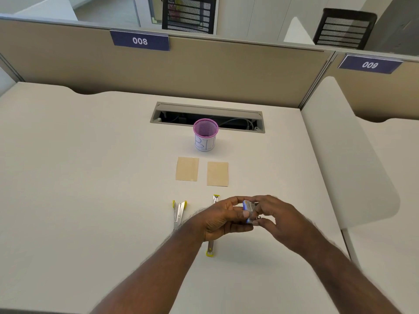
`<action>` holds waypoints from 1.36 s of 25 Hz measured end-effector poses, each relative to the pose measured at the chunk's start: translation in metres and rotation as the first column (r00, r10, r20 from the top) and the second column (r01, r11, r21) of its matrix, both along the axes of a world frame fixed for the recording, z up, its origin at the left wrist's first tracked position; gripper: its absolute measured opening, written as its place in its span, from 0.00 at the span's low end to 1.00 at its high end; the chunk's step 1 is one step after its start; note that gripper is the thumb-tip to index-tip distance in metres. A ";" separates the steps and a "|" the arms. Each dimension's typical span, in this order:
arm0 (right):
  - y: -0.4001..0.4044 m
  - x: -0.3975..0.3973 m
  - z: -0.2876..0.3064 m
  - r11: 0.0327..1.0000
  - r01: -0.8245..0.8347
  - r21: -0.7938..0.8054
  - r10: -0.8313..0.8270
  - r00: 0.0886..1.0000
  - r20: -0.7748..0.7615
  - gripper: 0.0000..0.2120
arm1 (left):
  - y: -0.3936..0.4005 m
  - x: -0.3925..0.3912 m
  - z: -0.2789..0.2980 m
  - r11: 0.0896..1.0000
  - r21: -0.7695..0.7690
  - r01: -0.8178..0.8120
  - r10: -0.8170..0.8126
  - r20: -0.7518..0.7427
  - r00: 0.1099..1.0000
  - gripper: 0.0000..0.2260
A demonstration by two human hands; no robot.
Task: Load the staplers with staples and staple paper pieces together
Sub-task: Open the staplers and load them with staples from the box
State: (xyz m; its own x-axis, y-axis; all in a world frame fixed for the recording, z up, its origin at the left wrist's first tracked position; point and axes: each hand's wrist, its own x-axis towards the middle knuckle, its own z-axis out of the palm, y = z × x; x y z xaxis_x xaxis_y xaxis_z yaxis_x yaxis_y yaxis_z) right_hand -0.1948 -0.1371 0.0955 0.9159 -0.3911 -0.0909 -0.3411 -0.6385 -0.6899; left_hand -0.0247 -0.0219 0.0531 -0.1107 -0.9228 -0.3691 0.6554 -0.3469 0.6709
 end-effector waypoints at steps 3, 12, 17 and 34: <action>-0.004 0.001 -0.024 0.995 0.016 -0.096 -0.019 0.999 -0.027 0.07 | -0.001 -0.001 -0.006 0.995 0.095 -0.010 0.004 0.062 0.998 0.19; -0.066 0.018 -0.101 0.934 0.317 -0.165 -0.343 0.923 -0.173 0.13 | 0.011 0.016 -0.023 0.739 0.178 -0.650 0.385 0.680 0.623 0.09; -0.071 0.023 -0.113 0.922 0.293 -0.252 -0.359 0.891 -0.277 0.07 | 0.018 0.018 -0.032 0.771 0.130 -0.624 0.258 0.832 0.492 0.11; 0.040 0.089 -0.112 0.306 0.647 0.698 -0.627 0.689 -0.363 0.02 | 0.009 0.024 -0.042 0.779 0.429 -0.458 0.020 0.713 0.701 0.15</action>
